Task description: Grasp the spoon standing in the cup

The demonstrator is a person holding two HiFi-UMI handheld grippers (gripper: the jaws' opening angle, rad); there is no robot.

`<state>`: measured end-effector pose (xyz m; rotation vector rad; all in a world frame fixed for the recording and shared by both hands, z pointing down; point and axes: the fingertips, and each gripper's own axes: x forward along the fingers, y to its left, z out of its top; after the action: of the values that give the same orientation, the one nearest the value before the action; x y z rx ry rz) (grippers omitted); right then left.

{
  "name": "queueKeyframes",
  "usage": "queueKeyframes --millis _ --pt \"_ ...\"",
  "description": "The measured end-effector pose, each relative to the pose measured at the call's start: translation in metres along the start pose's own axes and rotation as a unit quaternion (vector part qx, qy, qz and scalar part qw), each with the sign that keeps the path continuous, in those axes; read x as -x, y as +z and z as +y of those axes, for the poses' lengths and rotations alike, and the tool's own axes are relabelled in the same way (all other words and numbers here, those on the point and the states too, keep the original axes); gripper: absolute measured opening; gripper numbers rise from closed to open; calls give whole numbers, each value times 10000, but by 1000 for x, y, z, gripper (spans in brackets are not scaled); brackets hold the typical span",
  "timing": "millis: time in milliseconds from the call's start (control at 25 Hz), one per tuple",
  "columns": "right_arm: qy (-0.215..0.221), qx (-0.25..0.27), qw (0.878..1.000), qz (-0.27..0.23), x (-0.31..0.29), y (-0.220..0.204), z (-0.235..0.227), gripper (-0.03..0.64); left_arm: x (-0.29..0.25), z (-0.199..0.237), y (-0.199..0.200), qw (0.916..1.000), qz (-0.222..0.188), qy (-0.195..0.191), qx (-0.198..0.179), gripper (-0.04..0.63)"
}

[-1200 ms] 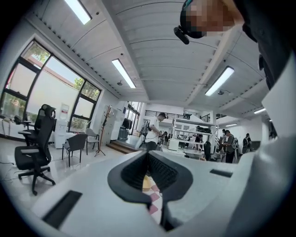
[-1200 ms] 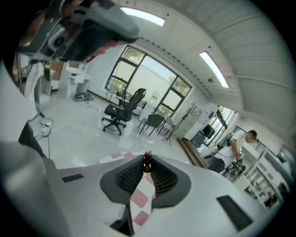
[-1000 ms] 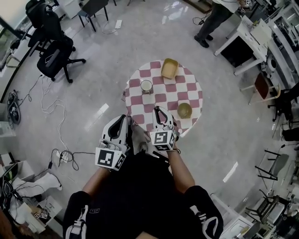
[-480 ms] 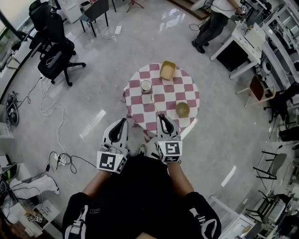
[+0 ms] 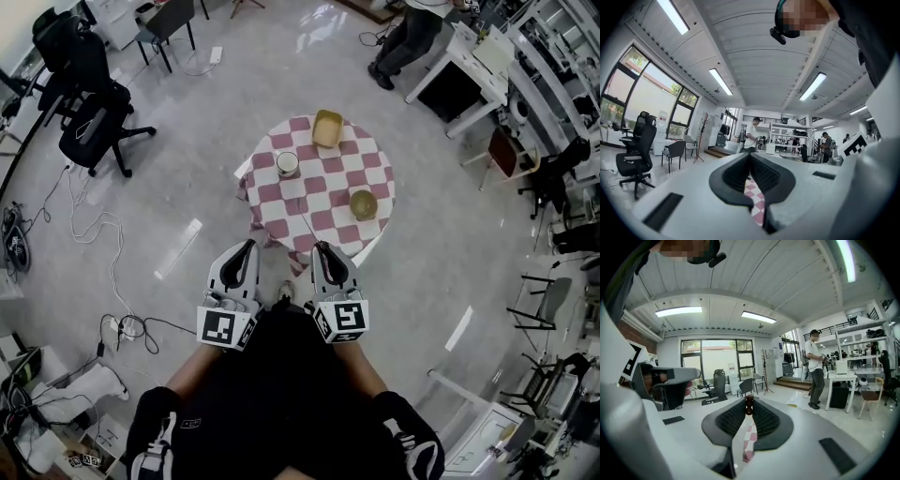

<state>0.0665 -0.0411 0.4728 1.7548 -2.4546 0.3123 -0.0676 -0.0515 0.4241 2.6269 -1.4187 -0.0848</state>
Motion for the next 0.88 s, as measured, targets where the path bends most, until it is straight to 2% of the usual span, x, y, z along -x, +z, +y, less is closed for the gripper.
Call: queueKeyframes --millis 280,880 --pt "-90 -163 9998 -27 7 -3 15 63 9 7 -6 9999 45 -136 71 11" --pt "-165 -128 9998 -40 7 -6 28 61 19 15 -8 9997 23 -194 111 11"
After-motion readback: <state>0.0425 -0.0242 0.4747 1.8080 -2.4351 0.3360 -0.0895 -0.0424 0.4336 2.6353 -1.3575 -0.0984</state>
